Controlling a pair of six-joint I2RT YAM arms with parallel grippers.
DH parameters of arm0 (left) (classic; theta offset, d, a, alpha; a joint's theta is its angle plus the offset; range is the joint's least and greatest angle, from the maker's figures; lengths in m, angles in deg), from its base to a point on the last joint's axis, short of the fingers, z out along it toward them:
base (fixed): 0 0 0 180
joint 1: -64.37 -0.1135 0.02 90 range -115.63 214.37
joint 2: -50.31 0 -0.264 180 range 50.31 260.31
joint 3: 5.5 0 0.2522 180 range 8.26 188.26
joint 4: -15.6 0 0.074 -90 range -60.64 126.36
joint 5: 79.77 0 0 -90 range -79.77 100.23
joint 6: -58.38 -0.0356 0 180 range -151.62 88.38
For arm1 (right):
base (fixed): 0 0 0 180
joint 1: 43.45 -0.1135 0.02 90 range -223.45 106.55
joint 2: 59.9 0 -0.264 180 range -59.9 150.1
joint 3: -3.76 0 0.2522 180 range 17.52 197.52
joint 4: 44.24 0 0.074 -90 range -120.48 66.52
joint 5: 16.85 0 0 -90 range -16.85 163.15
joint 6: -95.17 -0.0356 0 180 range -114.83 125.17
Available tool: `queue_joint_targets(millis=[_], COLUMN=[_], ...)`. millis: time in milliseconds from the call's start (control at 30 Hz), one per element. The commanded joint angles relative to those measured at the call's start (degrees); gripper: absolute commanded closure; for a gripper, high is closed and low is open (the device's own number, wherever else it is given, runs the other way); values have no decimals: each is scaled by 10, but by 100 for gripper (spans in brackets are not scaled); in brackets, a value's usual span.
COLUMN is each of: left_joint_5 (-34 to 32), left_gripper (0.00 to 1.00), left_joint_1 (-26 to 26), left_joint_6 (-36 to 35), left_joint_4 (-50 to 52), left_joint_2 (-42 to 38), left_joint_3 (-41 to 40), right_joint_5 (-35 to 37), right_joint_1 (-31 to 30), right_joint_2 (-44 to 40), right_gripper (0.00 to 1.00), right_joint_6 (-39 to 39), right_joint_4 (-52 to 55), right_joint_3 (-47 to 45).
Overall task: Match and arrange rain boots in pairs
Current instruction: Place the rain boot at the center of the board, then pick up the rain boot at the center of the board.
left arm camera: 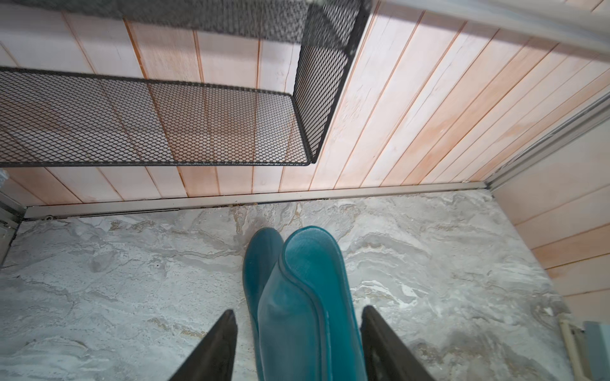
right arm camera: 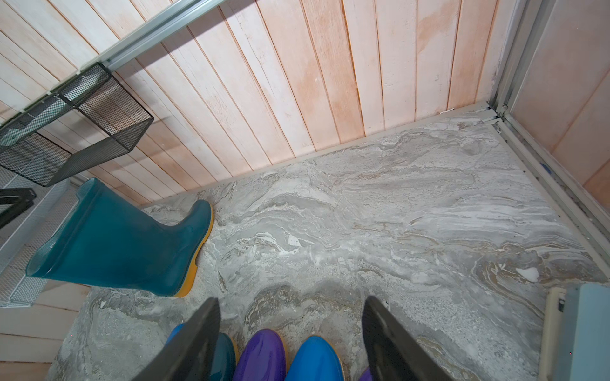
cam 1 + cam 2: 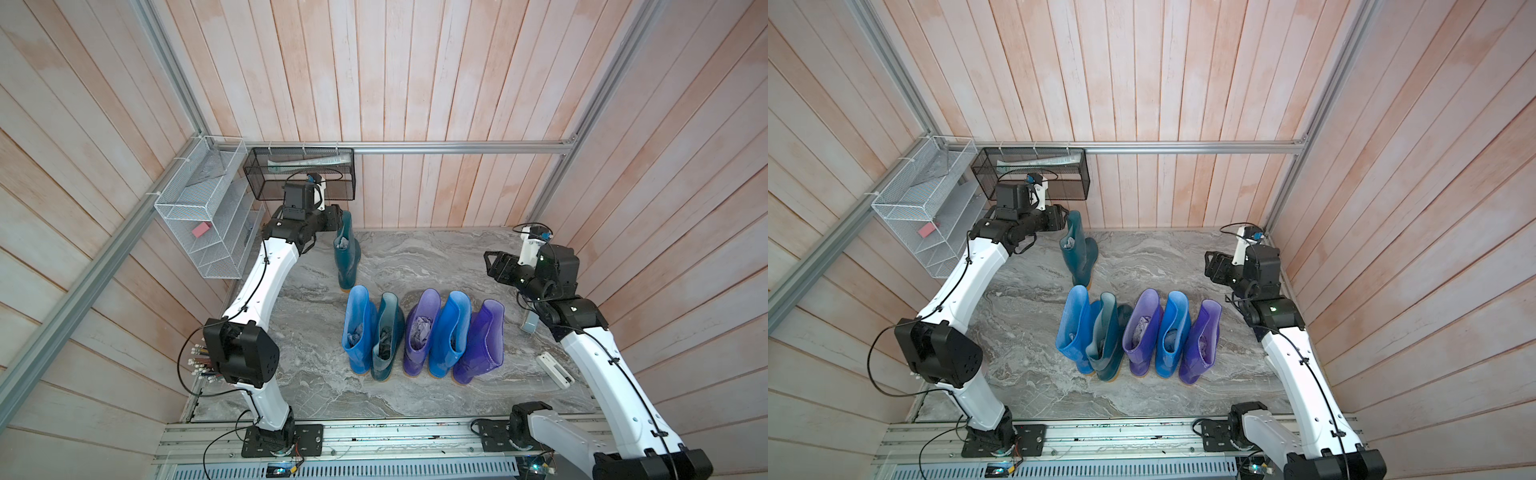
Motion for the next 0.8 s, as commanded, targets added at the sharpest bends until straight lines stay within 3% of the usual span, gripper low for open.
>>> queue_joint_targets(millis=[0, 400, 767], left_joint_5=[-12, -105, -166], left_gripper=[35, 33, 33], left_joint_1=[34, 180, 279], left_joint_6=[7, 39, 114], left_joint_4=[18, 108, 182], left_joint_2=[-53, -171, -283], left_joint_3=[10, -58, -159], right_joint_5=[-5, -20, -21], right_joint_1=[-3, -3, -3], right_joint_2=[-3, -3, -4], right_gripper=[29, 26, 24], right_joint_6=[15, 35, 38], right_joint_4=[19, 35, 21], right_joint_3=[25, 23, 4])
